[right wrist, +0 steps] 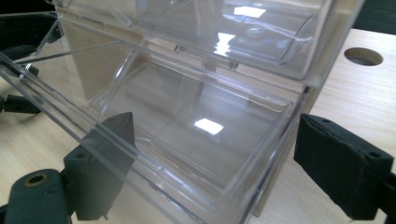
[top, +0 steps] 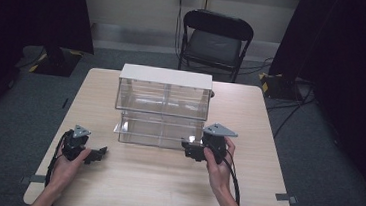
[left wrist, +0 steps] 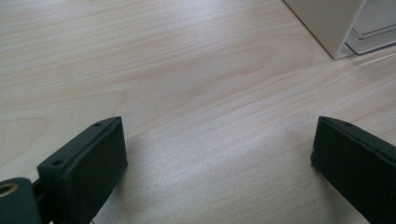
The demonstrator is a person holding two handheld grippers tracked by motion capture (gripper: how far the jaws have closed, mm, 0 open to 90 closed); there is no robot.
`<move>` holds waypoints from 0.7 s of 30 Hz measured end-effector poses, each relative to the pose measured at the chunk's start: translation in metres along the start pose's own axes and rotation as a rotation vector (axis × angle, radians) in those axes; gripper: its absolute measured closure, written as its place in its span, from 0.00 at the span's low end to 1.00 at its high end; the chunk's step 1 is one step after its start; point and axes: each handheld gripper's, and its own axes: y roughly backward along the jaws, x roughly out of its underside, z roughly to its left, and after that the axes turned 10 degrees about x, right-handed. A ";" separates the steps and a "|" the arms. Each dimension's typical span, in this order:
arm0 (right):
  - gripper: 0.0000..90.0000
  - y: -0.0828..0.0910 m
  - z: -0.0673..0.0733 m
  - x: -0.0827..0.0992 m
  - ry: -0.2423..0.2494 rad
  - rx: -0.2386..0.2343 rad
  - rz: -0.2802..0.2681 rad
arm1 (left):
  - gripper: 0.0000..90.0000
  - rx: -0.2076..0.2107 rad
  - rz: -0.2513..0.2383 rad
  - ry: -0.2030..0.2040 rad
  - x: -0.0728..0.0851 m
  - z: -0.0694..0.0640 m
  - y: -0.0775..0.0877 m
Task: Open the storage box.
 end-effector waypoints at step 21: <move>0.14 0.001 -0.006 -0.009 -0.022 -0.033 -0.036 | 0.03 0.000 0.000 0.000 0.000 0.000 0.000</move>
